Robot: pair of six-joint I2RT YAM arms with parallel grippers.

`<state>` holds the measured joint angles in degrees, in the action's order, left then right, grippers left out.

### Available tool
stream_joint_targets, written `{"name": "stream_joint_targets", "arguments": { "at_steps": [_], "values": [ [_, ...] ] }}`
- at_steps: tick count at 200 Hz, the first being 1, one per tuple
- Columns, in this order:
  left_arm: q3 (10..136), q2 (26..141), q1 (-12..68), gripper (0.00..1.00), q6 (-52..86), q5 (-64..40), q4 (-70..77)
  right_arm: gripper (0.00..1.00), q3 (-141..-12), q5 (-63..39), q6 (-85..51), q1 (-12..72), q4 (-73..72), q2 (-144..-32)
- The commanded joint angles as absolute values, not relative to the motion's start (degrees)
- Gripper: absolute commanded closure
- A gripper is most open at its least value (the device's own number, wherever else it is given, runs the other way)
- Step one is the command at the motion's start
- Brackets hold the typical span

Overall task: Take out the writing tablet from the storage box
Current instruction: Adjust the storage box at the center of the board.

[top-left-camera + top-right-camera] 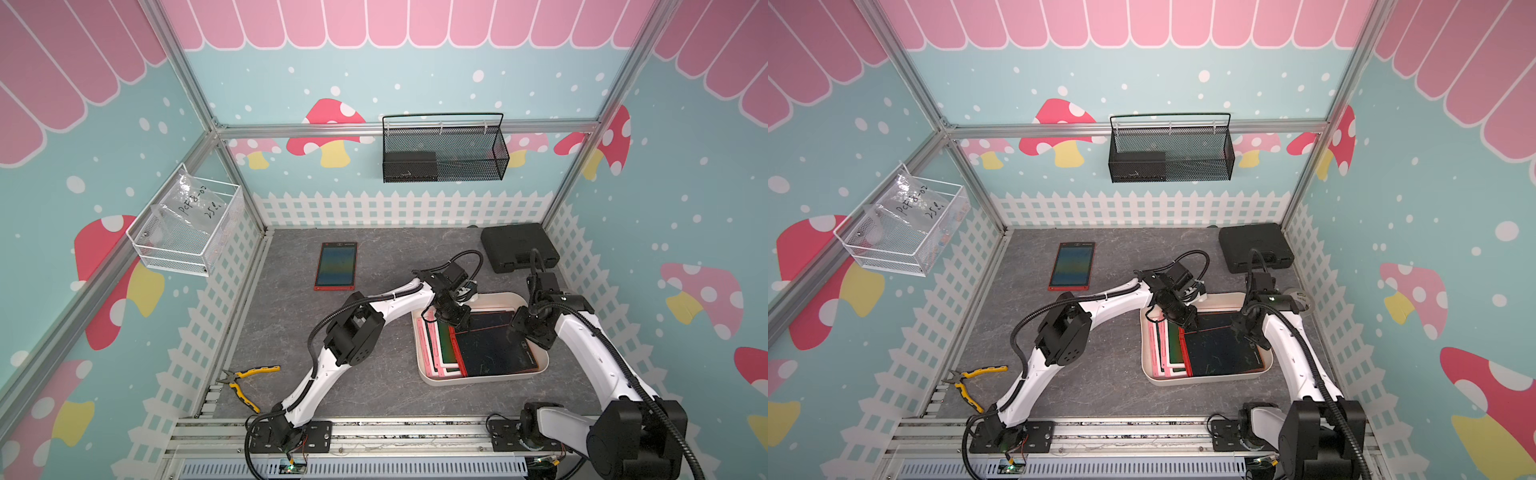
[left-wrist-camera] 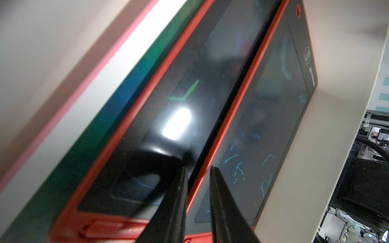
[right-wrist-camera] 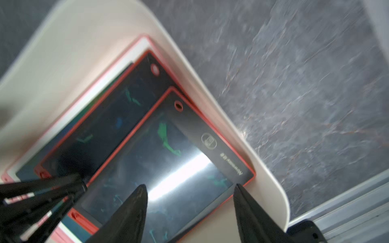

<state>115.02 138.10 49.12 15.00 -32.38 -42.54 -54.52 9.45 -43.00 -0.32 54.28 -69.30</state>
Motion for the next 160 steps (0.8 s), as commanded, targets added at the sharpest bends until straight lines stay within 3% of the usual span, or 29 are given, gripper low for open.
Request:
{"name": "stream_joint_targets", "arguments": {
  "at_steps": [1,49,125,160],
  "values": [
    [113.2,137.28,48.69,0.76,15.2,-30.58,-43.27,0.33,-59.52,19.72,-38.47,-0.35,50.58,-71.46],
    [113.17,137.35,48.69,0.76,15.2,-30.59,-43.25,0.31,-61.82,18.76,-33.0,-1.49,44.06,-82.04],
    [111.82,137.46,48.7,0.76,16.14,-29.98,-43.24,0.32,-55.74,10.96,-29.03,-6.43,33.75,-84.01],
    [110.97,137.2,48.62,0.77,16.6,-28.92,-43.07,0.43,-56.87,4.47,-27.11,-6.85,28.98,-89.88]
  ]
}}
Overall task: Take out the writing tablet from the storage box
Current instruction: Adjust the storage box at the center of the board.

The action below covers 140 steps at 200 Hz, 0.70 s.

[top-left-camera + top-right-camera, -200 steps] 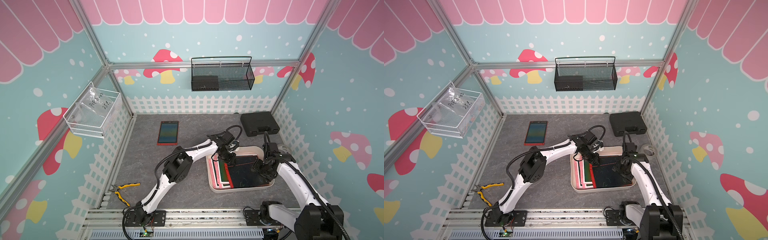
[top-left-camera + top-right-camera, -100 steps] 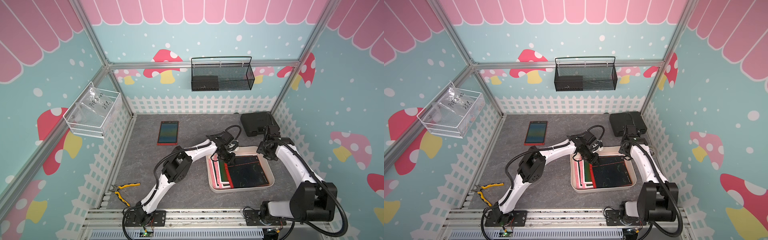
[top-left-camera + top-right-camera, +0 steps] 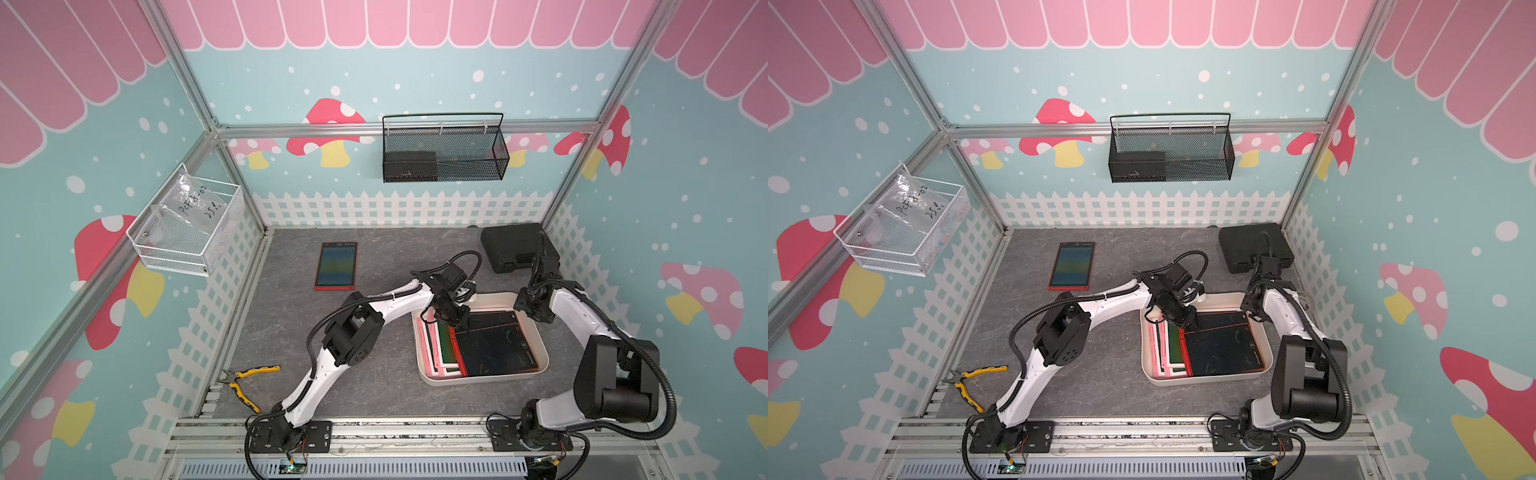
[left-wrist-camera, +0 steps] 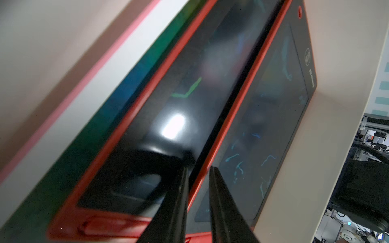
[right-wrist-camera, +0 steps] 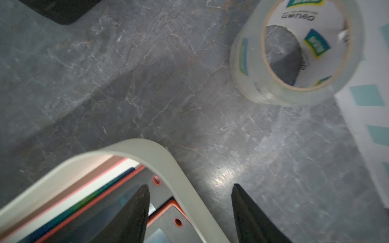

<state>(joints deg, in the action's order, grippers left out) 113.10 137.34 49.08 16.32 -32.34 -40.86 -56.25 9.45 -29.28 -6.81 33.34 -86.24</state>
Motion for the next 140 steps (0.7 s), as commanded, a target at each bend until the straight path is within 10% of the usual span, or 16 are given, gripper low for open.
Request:
{"name": "stream_joint_targets", "arguments": {
  "at_steps": [1,68,140],
  "values": [
    [110.94,137.15,48.61,0.77,16.61,-28.92,-43.07,0.43,-56.95,4.43,-27.14,-6.85,28.86,-90.03],
    [110.09,138.17,46.88,0.77,18.88,-27.87,-43.16,0.71,-67.86,-6.24,-23.29,-6.8,24.53,-102.21],
    [111.4,138.72,46.42,0.78,22.03,-26.24,-43.86,0.65,-97.29,-17.4,-10.51,0.82,34.5,-124.23]
  ]
}}
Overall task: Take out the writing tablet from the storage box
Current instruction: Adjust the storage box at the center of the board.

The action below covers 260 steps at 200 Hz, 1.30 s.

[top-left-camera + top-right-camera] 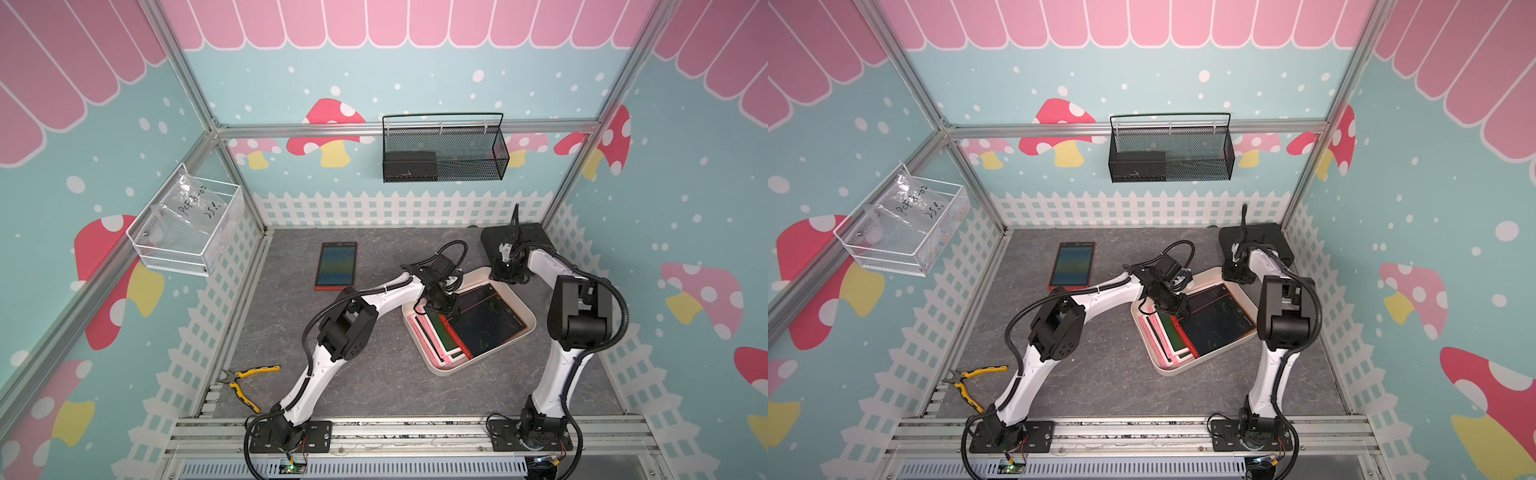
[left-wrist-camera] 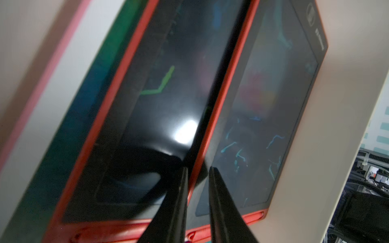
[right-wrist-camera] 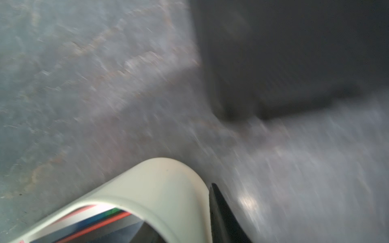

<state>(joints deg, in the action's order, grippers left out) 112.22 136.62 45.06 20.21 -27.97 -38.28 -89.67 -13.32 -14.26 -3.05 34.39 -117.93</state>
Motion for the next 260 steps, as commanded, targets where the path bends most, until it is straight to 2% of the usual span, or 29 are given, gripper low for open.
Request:
{"name": "stream_joint_targets", "arguments": {
  "at_steps": [1,18,44,76,106,131,157,217,260],
  "values": [
    [111.42,138.75,46.41,0.78,22.05,-26.22,-43.86,0.65,-97.73,-17.45,-10.53,0.94,34.52,-124.52],
    [111.18,138.91,46.49,0.78,22.93,-25.76,-43.95,0.64,-103.92,-17.74,-10.6,2.38,36.26,-127.94],
    [111.1,139.02,46.41,0.78,23.74,-25.07,-43.97,0.55,-106.09,-11.68,-11.87,2.99,35.85,-127.65],
    [110.79,138.83,46.28,0.78,23.83,-23.94,-44.57,0.34,-95.45,-4.36,-12.99,2.02,27.73,-115.89],
    [109.81,138.01,46.28,0.78,24.24,-22.97,-44.56,0.28,-84.54,1.27,-16.46,-0.2,19.57,-101.8],
    [109.69,137.62,46.3,0.77,24.17,-22.66,-44.56,0.26,-76.69,3.53,-19.19,-1.23,18.07,-91.52],
    [109.34,137.15,46.32,0.77,24.2,-22.4,-44.57,0.31,-71.11,4.43,-26.02,-1.36,26.24,-84.54],
    [109.51,137.62,47.2,0.77,24.06,-22.69,-43.87,0.38,-46.2,-4.57,-33.95,-1.32,24.18,-65.99],
    [109.89,137.87,47.37,0.77,24.0,-22.7,-43.52,0.39,-39.78,-5.34,-36.16,-1.21,26.1,-59.95]
  ]
}}
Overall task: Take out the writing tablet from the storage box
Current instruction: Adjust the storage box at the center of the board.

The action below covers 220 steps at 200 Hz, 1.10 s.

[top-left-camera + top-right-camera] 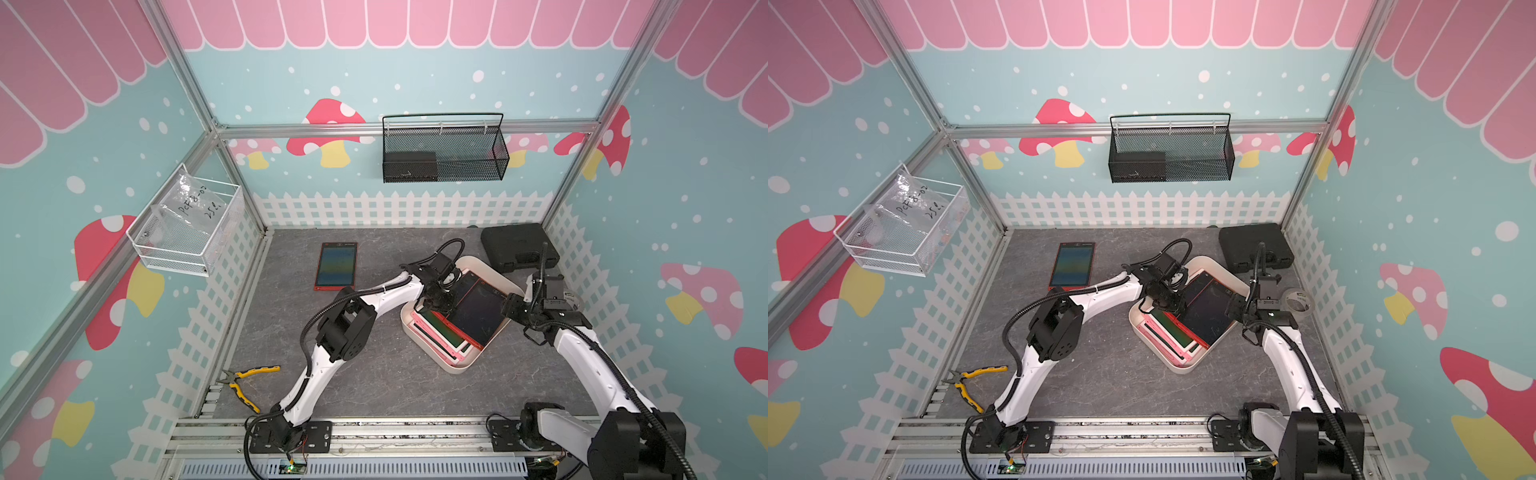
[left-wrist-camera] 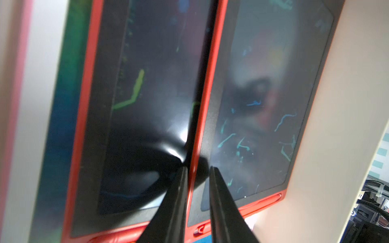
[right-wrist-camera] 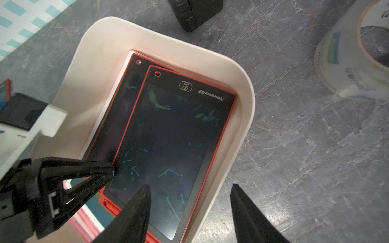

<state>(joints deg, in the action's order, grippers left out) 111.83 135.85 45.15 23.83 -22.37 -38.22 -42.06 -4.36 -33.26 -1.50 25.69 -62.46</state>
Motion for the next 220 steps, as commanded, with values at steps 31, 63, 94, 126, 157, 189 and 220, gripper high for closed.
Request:
{"name": "stream_joint_targets", "arguments": {
  "at_steps": [31,63,94,126,157,189,220],
  "values": [
    [109.94,137.99,47.37,0.77,24.04,-22.68,-43.53,0.42,-36.26,-5.73,-36.91,-1.23,26.25,-58.71],
    [109.9,137.89,47.37,0.77,24.12,-22.7,-43.32,0.43,-32.23,-8.49,-37.33,-1.23,22.24,-61.65],
    [109.84,138.19,47.53,0.77,24.09,-22.96,-42.99,0.46,-32.09,-9.51,-36.79,-1.23,18.81,-65.72],
    [110.13,138.5,47.83,0.77,24.06,-23.33,-42.99,0.59,-35.89,-4.16,-33.27,-1.44,20.33,-70.27],
    [110.73,139.34,48.73,0.77,24.66,-23.25,-43.03,0.76,-40.5,-2.77,-30.06,-2.29,20.28,-76.63],
    [111.04,139.64,51.5,0.77,25.76,-22.63,-43.04,0.85,-44.22,-0.05,-25.67,-5.31,21.36,-80.68],
    [112.21,140.53,53.7,0.77,26.91,-23.99,-43.06,0.86,-46.68,-0.34,-23.96,-7.56,21.73,-82.37]
  ]
}}
